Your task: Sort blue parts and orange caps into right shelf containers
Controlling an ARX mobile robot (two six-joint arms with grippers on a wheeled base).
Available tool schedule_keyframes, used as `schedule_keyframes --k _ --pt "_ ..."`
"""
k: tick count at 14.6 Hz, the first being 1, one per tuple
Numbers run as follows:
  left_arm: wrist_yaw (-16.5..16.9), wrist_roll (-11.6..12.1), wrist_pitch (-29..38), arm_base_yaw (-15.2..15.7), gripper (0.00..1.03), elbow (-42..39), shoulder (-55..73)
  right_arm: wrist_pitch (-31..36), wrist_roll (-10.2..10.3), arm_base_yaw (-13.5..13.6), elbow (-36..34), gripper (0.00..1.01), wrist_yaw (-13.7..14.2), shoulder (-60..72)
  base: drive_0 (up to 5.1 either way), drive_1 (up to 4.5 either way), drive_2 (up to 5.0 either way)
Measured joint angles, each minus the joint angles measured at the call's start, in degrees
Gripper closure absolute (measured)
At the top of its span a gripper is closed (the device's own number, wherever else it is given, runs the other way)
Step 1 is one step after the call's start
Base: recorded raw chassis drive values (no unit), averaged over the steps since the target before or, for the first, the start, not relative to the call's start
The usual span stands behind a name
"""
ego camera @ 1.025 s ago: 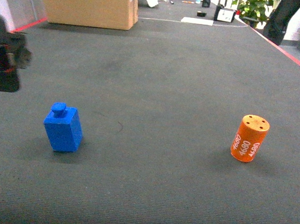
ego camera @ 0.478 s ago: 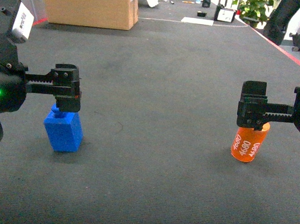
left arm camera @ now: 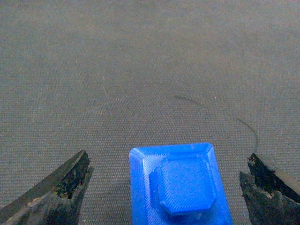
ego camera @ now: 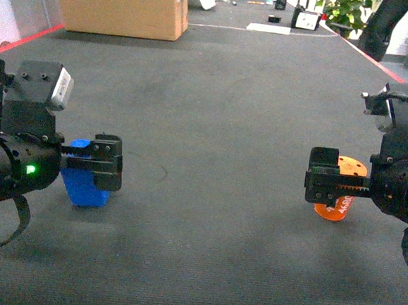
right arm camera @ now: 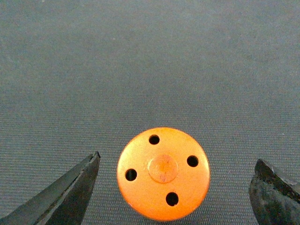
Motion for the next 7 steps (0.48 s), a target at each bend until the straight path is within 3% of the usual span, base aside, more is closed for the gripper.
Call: schedule_keyframes --k 5,7 --pt "0.0 -1.2 -0.2 0.0 0.05 1.7 3.7 1.1 1.0 0.0 1.2 0.03 0.4 4.5 0.0 0.00 0.0" --pt "-0.4 -1.6 -0.7 0.0 0.05 2.4 4.9 1.9 0.9 0.1 2.1 0.03 2.2 5.3 0.0 0.00 0.0"
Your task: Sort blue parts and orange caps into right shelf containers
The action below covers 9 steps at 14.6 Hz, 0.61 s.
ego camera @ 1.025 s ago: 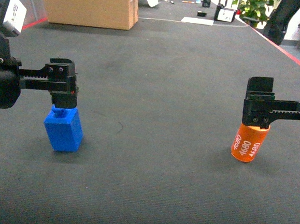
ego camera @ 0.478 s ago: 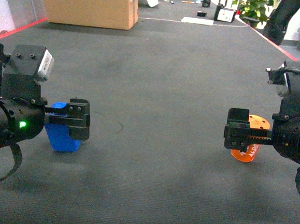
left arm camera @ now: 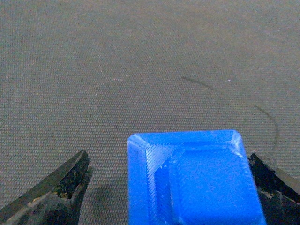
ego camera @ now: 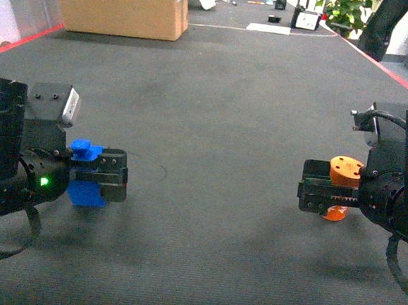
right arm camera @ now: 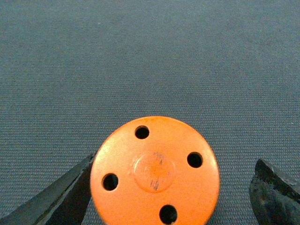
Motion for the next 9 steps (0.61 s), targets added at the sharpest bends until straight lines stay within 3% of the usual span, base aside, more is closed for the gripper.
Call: schedule_keyframes --k 1,4,6,9 --pt "-0.7 -0.3 0.2 0.2 0.05 0.1 0.6 -0.2 0.0 0.0 0.2 0.11 0.7 0.3 0.0 0.00 0.0" --pt "-0.9 -0.9 0.1 0.2 0.41 0.1 0.9 -0.5 -0.7 0.0 0.3 0.51 0.9 0.4 0.0 0.00 0.0" --pt "-0.9 -0.9 0.2 0.2 0.56 0.0 0.5 -0.3 -0.9 0.0 0.4 0.55 0.7 0.4 0.0 0.00 0.0" --pt "-3.4 -0.6 4.7 -0.3 0.58 -4.7 -8.3 4.5 -1.0 0.9 -4.8 0.56 0.7 -6.4 0.0 0.00 0.0"
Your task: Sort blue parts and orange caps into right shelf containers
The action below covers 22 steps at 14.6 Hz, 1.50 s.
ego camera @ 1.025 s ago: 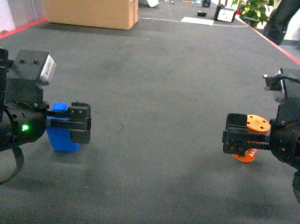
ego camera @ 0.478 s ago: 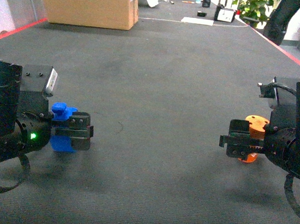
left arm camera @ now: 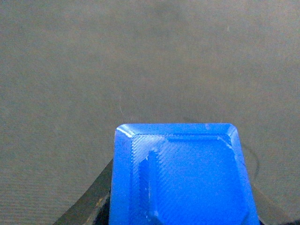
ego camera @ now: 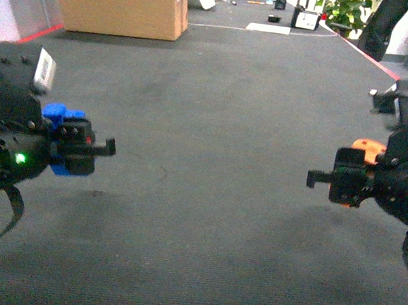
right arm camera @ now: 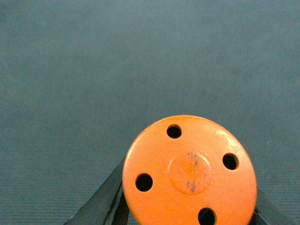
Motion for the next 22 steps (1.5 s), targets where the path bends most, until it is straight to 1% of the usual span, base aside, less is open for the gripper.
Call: schedule_keyframes --k 2,3,4,5,6,8,9,10,11,12,13,14,15,16,17,20,22 --pt "-4.2 2.8 3.0 -0.7 0.59 -4.3 -9.3 2.8 -1.3 1.0 -4.2 0.56 1.1 -9.7 0.0 0.00 0.0" --pt "-6.5 3.9 4.5 -1.4 0.59 -8.6 -16.3 4.1 -2.7 2.0 -8.3 0.56 2.2 -17.4 0.0 0.00 0.0" --pt "-7.8 3.9 3.6 -1.9 0.59 -11.5 -21.4 3.8 -3.6 2.5 -11.1 0.56 3.4 -22.3 0.0 0.00 0.0" --pt "-10.3 4.3 2.7 -3.1 0.59 -15.3 -29.1 3.0 -4.8 3.9 -14.8 0.56 5.9 -29.9 0.0 0.00 0.0" --pt "-10.5 4.3 2.6 -3.3 0.59 -15.6 -29.9 3.0 -5.0 4.2 -15.1 0.56 6.1 -30.8 0.0 0.00 0.0" --pt "-13.7 5.4 1.8 -5.5 0.59 -19.2 -39.7 1.7 -6.7 6.8 -18.6 0.56 8.5 -41.8 0.0 0.00 0.0" --pt "-14.3 5.6 1.3 -6.4 0.59 -20.3 -43.7 0.2 -7.2 7.1 -19.6 0.56 8.8 -46.4 0.0 0.00 0.0" --pt "-15.1 5.8 3.5 -6.9 0.59 -21.7 -45.0 -1.6 -7.5 7.1 -20.8 0.56 9.0 -49.7 0.0 0.00 0.0" --pt "-14.6 5.6 2.1 -6.9 0.59 -22.7 -44.4 -1.0 -7.8 7.6 -22.4 0.56 9.6 -50.1 0.0 0.00 0.0" --pt "-14.4 5.5 1.4 -6.9 0.59 -23.3 -43.4 -1.7 -8.0 7.8 -22.9 0.56 9.6 -49.0 0.0 0.00 0.0" --pt "-14.2 5.4 2.0 -7.0 0.59 -23.3 -43.4 -1.9 -8.2 7.8 -23.1 0.56 9.6 -48.7 0.0 0.00 0.0" --pt "-13.0 5.5 -0.2 -6.6 0.59 -23.2 -44.4 -2.5 -8.3 7.7 -23.0 0.56 9.3 -49.0 0.0 0.00 0.0" --pt "-7.3 5.8 -4.3 -4.4 0.59 -24.7 -47.9 -7.0 -8.3 5.9 -24.3 0.56 5.9 -52.4 0.0 0.00 0.0" --pt "-4.5 5.8 -5.2 -2.3 0.59 -27.2 -51.5 -7.9 -8.3 2.8 -27.4 0.56 3.8 -56.0 0.0 0.00 0.0" --pt "-3.0 5.8 -6.2 -0.7 0.59 -28.9 -54.2 -8.6 -8.3 0.7 -29.6 0.56 2.1 -58.9 0.0 0.00 0.0" --pt "0.9 5.9 -10.1 3.1 0.59 -32.8 -61.7 -11.7 -8.3 -4.1 -34.0 0.56 -3.3 -66.3 0.0 0.00 0.0" --pt "2.7 5.9 -13.0 4.9 0.59 -34.5 -66.5 -14.2 -8.3 -6.5 -35.8 0.56 -5.6 -70.8 0.0 0.00 0.0"
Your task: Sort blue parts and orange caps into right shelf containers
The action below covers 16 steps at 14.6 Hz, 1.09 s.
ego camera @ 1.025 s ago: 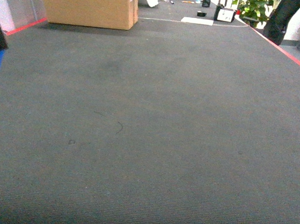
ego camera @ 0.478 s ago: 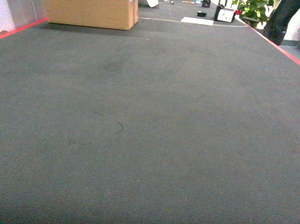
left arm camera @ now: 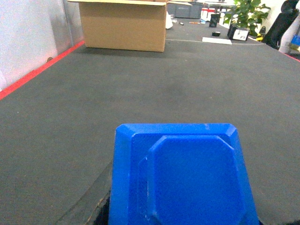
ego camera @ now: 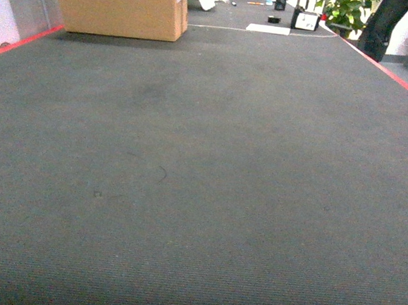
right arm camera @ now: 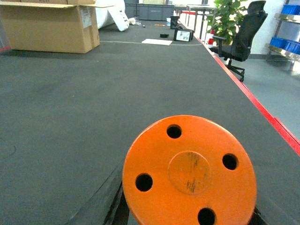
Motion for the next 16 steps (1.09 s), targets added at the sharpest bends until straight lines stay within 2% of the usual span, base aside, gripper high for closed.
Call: schedule_keyframes --k 1,2,3,4,5,6,8,16 --pt "0.8 0.0 -1.7 0.8 0.59 -0.7 -2.3 -1.4 0.0 -1.0 -0.9 0.56 -1.1 -2.3 0.0 0.00 0.0" --pt "4.5 0.0 -3.7 3.4 0.59 -1.4 -5.0 -3.0 0.0 -2.0 -1.6 0.56 -2.0 -4.5 0.0 0.00 0.0" --pt "6.2 0.1 -1.0 6.4 0.59 -3.1 -5.7 -4.4 0.0 -2.8 -2.2 0.56 -3.1 -6.7 0.0 0.00 0.0" --pt "6.0 0.1 -3.3 6.8 0.59 -3.5 -7.1 -6.2 0.0 -6.7 -2.7 0.56 -7.6 -8.9 0.0 0.00 0.0" --pt "6.6 0.1 -4.9 6.6 0.59 -3.5 -8.7 -7.1 0.0 -8.5 -3.0 0.56 -8.4 -10.2 0.0 0.00 0.0" --pt "6.6 0.1 -5.7 6.4 0.59 -3.5 -9.5 -7.4 0.2 -9.0 -3.3 0.56 -8.1 -11.1 0.0 0.00 0.0" --pt "6.6 0.2 -7.1 6.4 0.59 -3.5 -11.5 -4.5 0.3 -8.9 -4.6 0.56 -8.3 -11.1 0.0 0.00 0.0" --pt "6.6 0.2 -20.1 6.4 0.59 -3.5 -25.1 -17.6 0.4 -8.6 -4.6 0.56 -8.9 -23.8 0.0 0.00 0.0"
